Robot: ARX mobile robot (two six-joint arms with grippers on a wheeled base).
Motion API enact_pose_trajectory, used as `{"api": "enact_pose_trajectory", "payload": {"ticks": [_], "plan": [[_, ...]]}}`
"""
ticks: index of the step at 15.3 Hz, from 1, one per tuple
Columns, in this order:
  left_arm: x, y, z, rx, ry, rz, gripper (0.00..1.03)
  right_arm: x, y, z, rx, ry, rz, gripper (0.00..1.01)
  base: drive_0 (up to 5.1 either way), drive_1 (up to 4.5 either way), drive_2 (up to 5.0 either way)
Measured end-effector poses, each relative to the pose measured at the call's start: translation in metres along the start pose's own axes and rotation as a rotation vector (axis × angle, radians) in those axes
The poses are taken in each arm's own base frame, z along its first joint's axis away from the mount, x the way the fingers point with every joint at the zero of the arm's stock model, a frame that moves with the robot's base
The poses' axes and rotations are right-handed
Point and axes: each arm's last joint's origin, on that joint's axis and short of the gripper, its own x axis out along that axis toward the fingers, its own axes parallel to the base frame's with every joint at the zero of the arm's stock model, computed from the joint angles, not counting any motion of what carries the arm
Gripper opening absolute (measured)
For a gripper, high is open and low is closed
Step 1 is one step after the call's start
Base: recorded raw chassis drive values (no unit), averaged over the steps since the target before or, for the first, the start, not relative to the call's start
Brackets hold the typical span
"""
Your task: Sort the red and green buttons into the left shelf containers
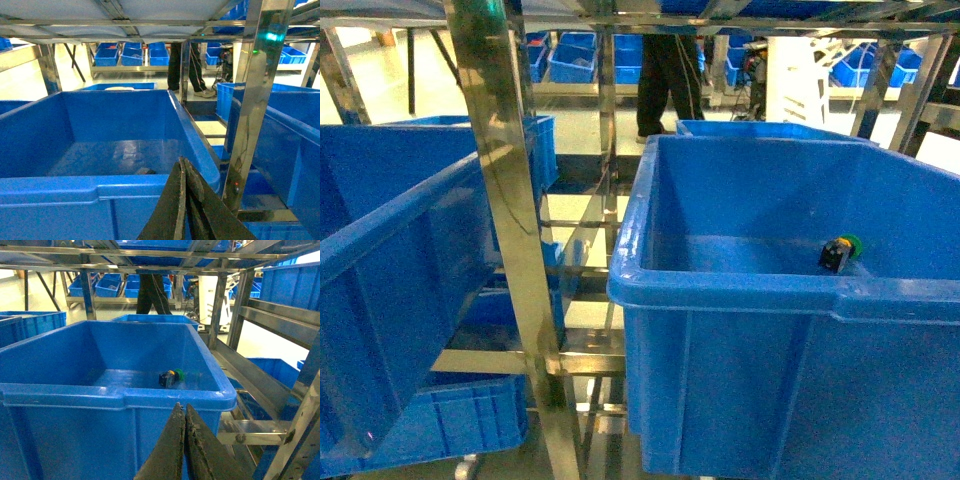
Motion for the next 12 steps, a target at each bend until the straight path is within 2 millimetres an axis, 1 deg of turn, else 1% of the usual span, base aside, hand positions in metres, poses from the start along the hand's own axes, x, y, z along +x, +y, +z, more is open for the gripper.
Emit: {"api": "enact_pose_trajectory", "payload": {"ticks": [5,7,8,10,12], "plan": [[-0.005,0.0,-0.001,0.0,0.007,0.0,0.02,0.0,0.0,0.0,0.0,0.0,0.0,0.02,0.0,0.0,0.0],[-0.014,0.0,-0.006,-0.001,0.044,0.002,0.02,0.0,0.0,0.0,0.0,0.0,0.0,0.02,0.0,0.0,0.0],[-0.015,0.0,-0.002,-0.001,-0.004,-0.002,0.02,0.0,0.0,0.0,0.0,0.0,0.0,0.02,0.0,0.0,0.0],[-0.015,0.0,-0.005,-0.001,0.027,0.002,0.02,0.0,0.0,0.0,0.0,0.001,0.0,0.02,0.0,0.0,0.0],[-0.015,0.0,-0.004,-0.002,0.014,-0.001,0.02,0.0,0.0,0.0,0.0,0.0,0.0,0.02,0.0,0.0,0.0]]}}
